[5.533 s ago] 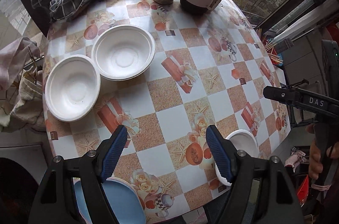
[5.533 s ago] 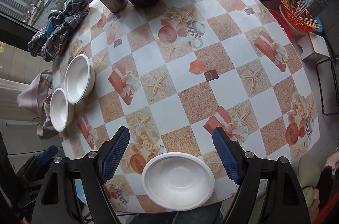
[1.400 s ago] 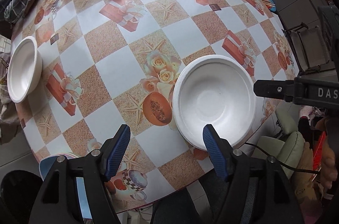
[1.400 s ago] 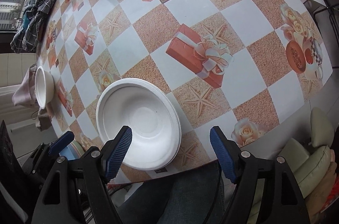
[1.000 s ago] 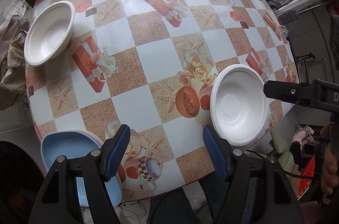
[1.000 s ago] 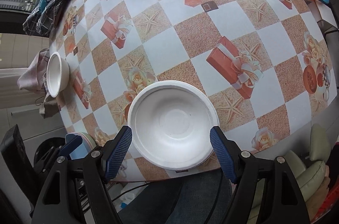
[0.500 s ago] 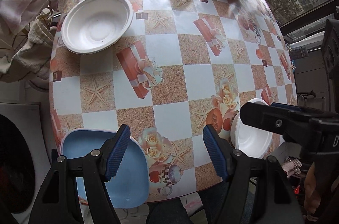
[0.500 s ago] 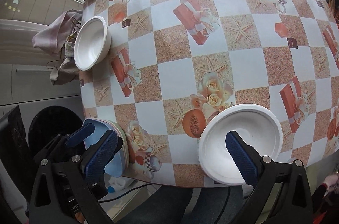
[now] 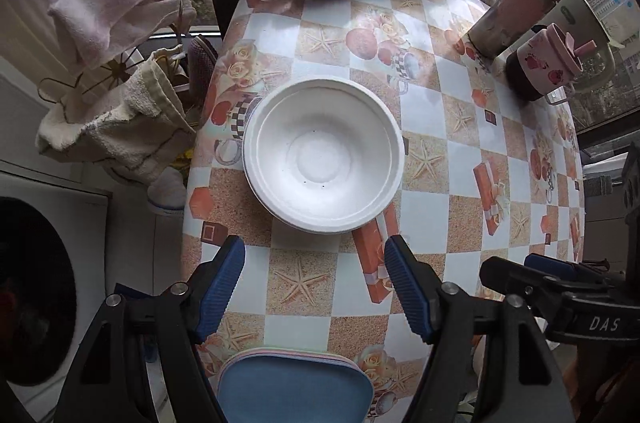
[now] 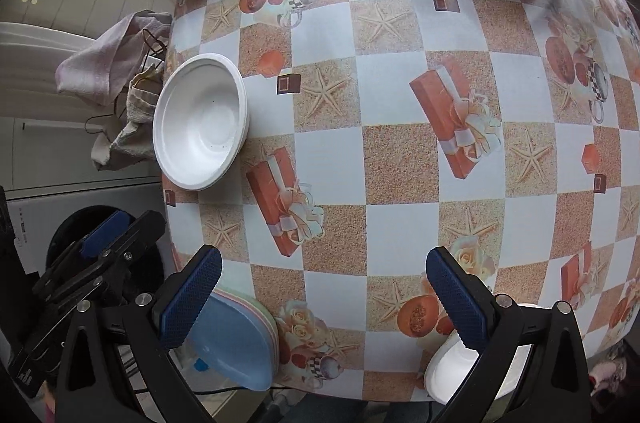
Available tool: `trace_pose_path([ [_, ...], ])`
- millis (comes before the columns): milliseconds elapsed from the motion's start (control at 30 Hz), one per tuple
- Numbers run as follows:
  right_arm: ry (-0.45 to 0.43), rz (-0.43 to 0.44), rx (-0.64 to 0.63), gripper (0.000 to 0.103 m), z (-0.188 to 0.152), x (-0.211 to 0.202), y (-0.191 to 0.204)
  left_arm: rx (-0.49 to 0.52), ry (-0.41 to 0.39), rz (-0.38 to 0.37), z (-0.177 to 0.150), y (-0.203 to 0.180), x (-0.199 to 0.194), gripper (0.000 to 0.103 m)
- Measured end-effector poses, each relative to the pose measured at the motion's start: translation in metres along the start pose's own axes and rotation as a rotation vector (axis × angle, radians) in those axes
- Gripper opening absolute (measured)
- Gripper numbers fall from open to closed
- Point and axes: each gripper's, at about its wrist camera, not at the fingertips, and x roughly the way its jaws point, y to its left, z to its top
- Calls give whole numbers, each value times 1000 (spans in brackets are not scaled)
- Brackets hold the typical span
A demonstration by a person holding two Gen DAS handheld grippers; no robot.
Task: Organize plates and bowls
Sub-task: 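Move both grippers to the third white bowl and close on its rim, then lift the third bowl with both grippers and carry it over the bowl stack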
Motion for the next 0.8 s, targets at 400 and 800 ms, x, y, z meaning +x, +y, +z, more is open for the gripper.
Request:
trace_pose_path([
  [400, 8, -41, 1, 103, 55, 61, 33, 21, 72, 126, 58, 27, 69, 76],
  [800, 24, -82, -48, 76, 70, 95, 44, 36, 142, 143, 78, 31, 111, 75],
])
